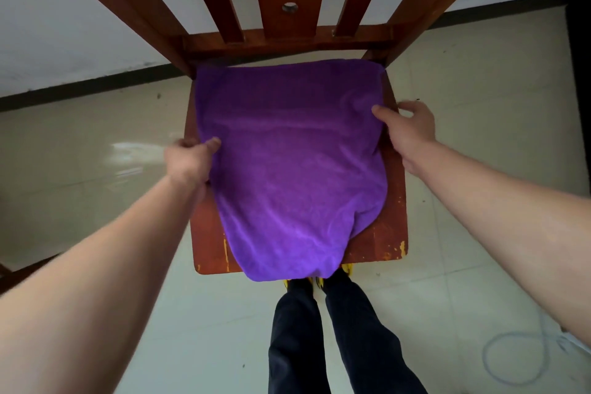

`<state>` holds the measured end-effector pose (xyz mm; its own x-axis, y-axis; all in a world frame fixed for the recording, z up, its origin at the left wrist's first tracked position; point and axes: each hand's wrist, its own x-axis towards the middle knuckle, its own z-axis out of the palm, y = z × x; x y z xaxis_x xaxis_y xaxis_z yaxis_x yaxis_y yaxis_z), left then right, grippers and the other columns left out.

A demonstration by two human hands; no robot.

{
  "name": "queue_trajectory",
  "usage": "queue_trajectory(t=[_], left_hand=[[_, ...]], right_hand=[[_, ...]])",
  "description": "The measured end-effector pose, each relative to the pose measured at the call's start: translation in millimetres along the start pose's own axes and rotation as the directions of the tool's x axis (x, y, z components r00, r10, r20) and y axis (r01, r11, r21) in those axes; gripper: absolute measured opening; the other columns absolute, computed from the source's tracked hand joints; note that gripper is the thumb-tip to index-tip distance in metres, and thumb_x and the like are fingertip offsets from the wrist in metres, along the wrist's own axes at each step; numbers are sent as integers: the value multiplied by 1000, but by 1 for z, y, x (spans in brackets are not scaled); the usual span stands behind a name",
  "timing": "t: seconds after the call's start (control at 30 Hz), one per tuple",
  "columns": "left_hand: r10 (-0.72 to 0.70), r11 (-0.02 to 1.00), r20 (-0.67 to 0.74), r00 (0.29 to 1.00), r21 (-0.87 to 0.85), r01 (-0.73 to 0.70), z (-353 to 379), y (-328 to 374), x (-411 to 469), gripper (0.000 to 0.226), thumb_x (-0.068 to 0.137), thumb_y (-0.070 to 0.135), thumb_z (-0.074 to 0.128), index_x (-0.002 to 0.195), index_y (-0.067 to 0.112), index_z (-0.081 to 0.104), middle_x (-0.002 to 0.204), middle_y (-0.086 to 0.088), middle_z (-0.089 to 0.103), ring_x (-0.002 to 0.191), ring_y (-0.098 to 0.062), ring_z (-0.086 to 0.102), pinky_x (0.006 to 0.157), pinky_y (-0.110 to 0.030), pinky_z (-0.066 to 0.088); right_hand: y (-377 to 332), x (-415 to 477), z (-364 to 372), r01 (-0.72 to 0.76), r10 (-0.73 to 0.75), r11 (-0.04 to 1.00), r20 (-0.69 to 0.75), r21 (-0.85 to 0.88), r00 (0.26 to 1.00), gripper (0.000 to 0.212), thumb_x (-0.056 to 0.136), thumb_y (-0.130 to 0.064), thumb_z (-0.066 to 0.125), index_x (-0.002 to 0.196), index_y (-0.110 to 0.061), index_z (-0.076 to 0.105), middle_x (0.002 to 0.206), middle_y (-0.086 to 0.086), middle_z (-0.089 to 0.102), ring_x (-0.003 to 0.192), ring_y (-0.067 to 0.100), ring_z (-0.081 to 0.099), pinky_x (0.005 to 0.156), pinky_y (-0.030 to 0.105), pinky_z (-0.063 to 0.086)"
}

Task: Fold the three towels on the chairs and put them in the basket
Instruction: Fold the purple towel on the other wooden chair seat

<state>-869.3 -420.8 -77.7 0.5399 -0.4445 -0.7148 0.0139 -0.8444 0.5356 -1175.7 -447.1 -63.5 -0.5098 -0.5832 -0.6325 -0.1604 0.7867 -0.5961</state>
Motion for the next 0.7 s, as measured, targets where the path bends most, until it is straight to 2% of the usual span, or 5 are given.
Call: queue_trajectory(t=[0.2,0.3,0.43,0.57,0.7], left_hand=[[-45,997,35,998,63,42,-5,-66,-53,28,71,18,83,77,12,57,71,-2,60,66,-17,54,62,-28,46],[-187,980,108,976,83,178,-11,-93,-67,18,72,14,81,82,8,66,79,-8,70,67,-22,63,66,-37,57],[-254,962,132,958,140,236,-23,-116,-77,7,80,10,74,83,7,68,89,-14,71,76,-28,66,75,-44,58],[-270,955,146,952,163,246,-31,-126,-83,11,84,9,71,89,-1,67,90,-15,69,75,-28,64,76,-42,57],[-264,953,154,952,191,234,-40,-131,-87,23,88,19,68,85,-3,68,81,-11,66,71,-26,59,78,-53,55]], right_hand=[[75,-56,-6,-135,150,976,80,-172,985,46,69,-40,83,104,-13,70,100,6,70,90,21,66,88,35,53],[94,-76,-1,-283,280,959,225,-19,933,19,72,-16,80,87,-7,73,78,9,72,68,20,65,66,28,51],[106,-78,-9,-451,395,874,274,183,877,14,72,-9,72,85,-11,71,86,12,73,77,29,67,75,41,53],[114,-75,-30,-382,345,908,210,173,915,16,77,-9,74,93,-10,72,88,10,75,81,27,72,80,42,58],[107,-72,-50,-305,285,950,224,62,932,18,78,-15,77,94,-9,71,78,5,75,54,11,69,47,20,51]])
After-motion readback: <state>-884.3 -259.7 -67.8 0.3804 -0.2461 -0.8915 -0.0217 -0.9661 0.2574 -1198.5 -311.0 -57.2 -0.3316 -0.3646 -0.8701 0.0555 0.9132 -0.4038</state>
